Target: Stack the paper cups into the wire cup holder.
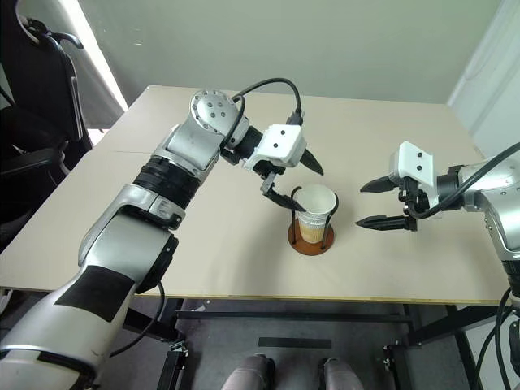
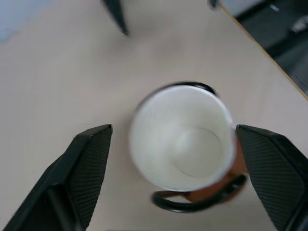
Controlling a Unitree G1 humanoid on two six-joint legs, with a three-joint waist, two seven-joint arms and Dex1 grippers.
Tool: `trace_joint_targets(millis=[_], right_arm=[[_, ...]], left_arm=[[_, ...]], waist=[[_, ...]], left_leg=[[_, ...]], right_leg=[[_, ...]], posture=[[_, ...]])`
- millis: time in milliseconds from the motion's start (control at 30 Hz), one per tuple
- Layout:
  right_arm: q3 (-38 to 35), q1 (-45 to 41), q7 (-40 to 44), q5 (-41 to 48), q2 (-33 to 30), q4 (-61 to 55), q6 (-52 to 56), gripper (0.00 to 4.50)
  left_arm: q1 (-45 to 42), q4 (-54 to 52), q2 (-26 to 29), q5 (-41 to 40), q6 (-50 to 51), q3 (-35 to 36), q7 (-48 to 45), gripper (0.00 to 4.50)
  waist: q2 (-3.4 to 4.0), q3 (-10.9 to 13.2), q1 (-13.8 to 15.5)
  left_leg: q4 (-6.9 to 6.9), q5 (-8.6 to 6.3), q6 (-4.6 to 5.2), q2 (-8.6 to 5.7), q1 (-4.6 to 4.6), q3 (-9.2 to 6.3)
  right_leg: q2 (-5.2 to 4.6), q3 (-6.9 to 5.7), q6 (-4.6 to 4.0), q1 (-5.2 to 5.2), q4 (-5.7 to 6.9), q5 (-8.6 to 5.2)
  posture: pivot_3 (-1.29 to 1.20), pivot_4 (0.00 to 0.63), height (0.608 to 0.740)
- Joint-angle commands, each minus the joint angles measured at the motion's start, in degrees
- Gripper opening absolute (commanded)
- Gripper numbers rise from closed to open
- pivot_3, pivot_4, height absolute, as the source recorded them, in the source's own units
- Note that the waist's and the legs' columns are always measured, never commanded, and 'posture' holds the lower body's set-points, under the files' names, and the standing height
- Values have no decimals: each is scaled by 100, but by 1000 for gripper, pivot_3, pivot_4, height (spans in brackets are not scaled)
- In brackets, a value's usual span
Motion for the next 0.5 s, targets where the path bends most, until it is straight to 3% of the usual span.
trace_joint_targets(millis=[33,333,500], right_arm=[[-187,-207,-159,-64,91,160,-144,3701],[-140,-637,-678,-487,626,1331,-532,3701],[-312,-790,-1116,-650,1038,2161,-1017,3701]], left_arm=[[6,-98,92,-195,455,527,411,4485],[837,-1139,152,-672,1881,1607,1848,4485],[1223,-1377,249,-678,2006,2034,2827,4485]], waist=[[0,0,-10],[4,-2,-5],[5,-2,-5]], left_leg=[[0,0,0,0,1,1],[7,2,2,0,3,3],[10,5,2,0,6,4]], right_leg=[[0,0,0,0,0,0],[0,1,5,0,3,5],[0,1,2,1,5,8]], posture=[[0,150,740],[0,150,740],[0,150,740]])
